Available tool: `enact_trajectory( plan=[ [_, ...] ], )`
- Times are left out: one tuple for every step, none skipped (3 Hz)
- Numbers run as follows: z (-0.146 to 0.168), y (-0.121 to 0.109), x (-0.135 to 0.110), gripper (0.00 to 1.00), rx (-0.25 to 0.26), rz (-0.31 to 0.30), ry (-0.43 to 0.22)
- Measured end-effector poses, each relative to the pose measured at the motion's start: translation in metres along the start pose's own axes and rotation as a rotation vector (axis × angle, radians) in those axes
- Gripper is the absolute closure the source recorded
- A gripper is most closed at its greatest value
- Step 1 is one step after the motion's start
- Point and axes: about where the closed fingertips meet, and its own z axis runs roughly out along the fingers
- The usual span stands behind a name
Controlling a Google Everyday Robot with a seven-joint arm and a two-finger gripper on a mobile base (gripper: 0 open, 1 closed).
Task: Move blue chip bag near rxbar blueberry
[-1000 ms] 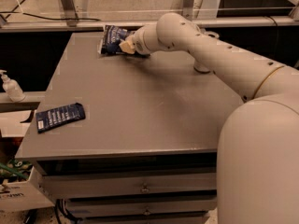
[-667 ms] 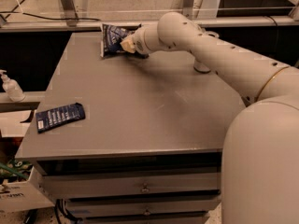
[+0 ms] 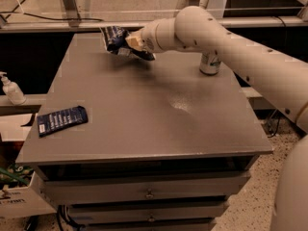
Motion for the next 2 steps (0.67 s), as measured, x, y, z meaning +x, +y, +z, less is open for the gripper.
enact_trajectory(
  plan=[
    [-0.045,0.032,-0.011,1.00,-0.028,0.006,-0.010],
    [-0.076,0.074,-0.013,1.00,-0.078,0.010,0.010]
  ],
)
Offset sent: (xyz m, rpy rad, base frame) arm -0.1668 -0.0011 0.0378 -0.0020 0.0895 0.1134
